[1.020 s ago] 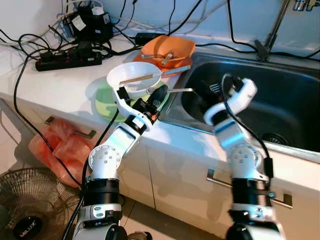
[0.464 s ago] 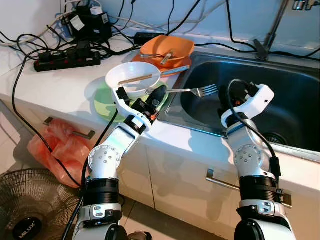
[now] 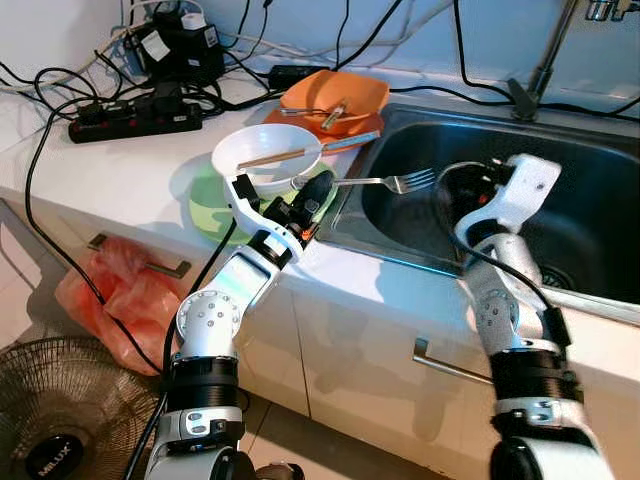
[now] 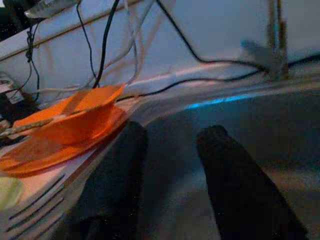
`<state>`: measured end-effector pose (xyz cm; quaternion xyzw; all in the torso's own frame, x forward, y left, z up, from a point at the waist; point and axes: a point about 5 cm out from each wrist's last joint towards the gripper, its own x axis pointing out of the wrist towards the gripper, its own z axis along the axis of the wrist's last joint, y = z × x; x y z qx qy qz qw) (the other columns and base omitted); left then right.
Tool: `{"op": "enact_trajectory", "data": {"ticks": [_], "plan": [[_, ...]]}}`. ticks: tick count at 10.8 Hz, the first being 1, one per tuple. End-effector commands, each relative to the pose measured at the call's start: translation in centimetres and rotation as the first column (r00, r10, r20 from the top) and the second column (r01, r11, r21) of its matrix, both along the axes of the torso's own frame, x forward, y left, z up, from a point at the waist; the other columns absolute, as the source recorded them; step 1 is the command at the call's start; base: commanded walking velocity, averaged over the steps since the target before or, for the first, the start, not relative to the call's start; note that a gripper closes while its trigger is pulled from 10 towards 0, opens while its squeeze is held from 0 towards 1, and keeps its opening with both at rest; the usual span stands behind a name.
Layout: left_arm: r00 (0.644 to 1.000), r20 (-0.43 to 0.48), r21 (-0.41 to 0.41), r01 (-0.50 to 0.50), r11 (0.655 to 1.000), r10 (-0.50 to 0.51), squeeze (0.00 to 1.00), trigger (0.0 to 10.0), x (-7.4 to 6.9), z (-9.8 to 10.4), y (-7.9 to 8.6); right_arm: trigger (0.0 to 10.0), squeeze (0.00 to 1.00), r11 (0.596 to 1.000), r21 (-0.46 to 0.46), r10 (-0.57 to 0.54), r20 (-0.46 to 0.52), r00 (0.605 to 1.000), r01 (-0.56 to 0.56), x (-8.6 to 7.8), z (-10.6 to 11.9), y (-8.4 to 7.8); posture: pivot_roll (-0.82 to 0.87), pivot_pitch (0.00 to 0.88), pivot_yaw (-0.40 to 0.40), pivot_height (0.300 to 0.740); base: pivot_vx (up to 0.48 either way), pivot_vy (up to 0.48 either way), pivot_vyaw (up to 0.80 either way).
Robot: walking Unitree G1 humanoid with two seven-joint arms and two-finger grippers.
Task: Kitchen organization
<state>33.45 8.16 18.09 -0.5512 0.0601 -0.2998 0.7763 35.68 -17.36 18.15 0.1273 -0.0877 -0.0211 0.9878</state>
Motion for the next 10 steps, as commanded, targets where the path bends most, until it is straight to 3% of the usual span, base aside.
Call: {"op": "enact_trajectory", "data": {"ticks": [1,3,4,5,6,7,8,10], "plan": [[0.999,0.043,-0.008,0.012,1.0,-0.012,0.0,5.5,0.1,1.0,-0.3,10.0,1.0,1.0,-0.023,-0.01,-0.005,1.0,0.01,0.0,-0.3,0.1,0.05,0.033,0.091,0.74,0.0,0.0,0.0],[0.999,0.042,-0.005,0.01,1.0,-0.01,0.0,5.5,0.1,0.9,-0.2,10.0,1.0,0.996,0.083,-0.04,-0.013,0.999,0.041,0.1,-0.3,-0.5,0.05,0.032,0.091,0.74,0.0,0.0,0.0],[0.999,0.041,-0.003,0.011,1.0,-0.011,0.0,5.5,0.1,0.9,-0.2,10.0,1.0,0.995,0.081,-0.06,-0.003,0.998,0.06,0.0,-0.2,-0.5,0.05,0.033,0.09,0.74,0.0,0.0,0.0],[0.999,0.04,-0.003,0.012,1.0,-0.011,0.0,5.5,0.1,0.8,-0.3,10.0,1.0,0.988,0.139,-0.063,-0.008,0.998,0.063,0.0,-0.2,-0.3,0.05,0.034,0.09,0.74,0.0,0.0,0.0],[0.999,0.041,-0.003,0.012,1.0,-0.011,0.0,5.5,0.0,0.9,-0.3,10.0,1.0,0.965,0.261,-0.02,-0.032,0.999,0.028,0.1,-0.5,0.1,0.05,0.033,0.089,0.74,0.0,0.0,0.0],[0.999,0.04,-0.004,0.012,1.0,-0.011,0.0,5.5,0.1,0.9,-0.3,10.0,1.0,0.905,0.423,0.065,-0.047,0.997,-0.039,0.2,-0.9,1.1,0.05,0.034,0.09,0.74,0.0,0.0,0.0],[0.999,0.04,-0.004,0.012,1.0,-0.012,0.0,5.5,0.0,0.9,-0.3,10.0,1.0,0.814,0.571,0.16,-0.038,0.986,-0.11,0.0,-1.2,2.4,0.05,0.036,0.09,0.74,0.0,0.0,0.0],[0.999,0.039,-0.005,0.011,1.0,-0.011,0.0,5.5,0.0,0.9,-0.4,10.0,1.0,0.761,0.62,0.225,0.022,0.974,-0.19,-0.5,-0.6,3.7,0.05,0.04,0.092,0.74,0.0,0.0,0.0]]}}
